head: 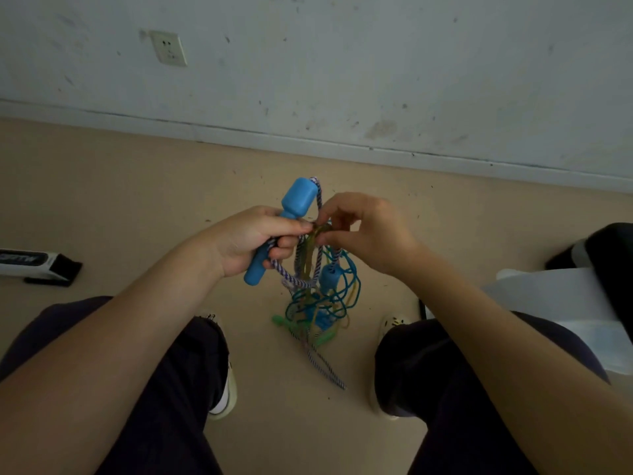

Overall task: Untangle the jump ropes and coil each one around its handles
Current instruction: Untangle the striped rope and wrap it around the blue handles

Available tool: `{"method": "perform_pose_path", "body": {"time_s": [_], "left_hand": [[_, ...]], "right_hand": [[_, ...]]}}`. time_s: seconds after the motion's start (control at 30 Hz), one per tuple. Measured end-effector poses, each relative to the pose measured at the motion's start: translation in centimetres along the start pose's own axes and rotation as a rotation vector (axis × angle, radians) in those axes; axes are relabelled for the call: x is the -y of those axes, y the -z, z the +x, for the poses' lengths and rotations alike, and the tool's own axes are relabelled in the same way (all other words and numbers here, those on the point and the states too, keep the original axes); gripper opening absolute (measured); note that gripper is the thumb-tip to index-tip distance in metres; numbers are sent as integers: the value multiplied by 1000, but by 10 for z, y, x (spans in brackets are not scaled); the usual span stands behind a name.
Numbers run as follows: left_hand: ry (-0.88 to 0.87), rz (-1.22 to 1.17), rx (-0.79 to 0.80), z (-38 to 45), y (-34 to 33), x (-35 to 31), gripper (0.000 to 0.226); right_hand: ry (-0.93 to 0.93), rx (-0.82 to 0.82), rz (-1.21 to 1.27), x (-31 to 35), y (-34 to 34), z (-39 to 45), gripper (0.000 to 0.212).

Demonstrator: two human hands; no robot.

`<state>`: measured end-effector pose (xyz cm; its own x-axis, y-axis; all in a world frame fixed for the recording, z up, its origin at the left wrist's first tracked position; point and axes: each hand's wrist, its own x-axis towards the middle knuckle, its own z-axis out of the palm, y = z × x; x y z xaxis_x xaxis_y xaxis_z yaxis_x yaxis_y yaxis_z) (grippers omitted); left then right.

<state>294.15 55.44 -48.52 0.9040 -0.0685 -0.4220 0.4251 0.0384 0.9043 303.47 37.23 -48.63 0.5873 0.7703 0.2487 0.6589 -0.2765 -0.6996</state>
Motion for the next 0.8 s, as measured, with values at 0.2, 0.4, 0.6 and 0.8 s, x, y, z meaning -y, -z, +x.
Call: {"method": "perform_pose_path", "body": {"time_s": [0.2,0.4,0.6,0.8], "left_hand": [[28,132,-119,3,1,0,23],[-20,181,-96,1,-1,-1,27],[-17,261,-163,5,-6,4,22],[-144,86,-161,0,0,-1,10]], "right_hand": [[-95,67,-60,-8,4,0,19],[-299,53,350,-7,9,0,21],[-309,42,926,5,17,0,17],[-442,268,467,0,25,-3,33]]}}
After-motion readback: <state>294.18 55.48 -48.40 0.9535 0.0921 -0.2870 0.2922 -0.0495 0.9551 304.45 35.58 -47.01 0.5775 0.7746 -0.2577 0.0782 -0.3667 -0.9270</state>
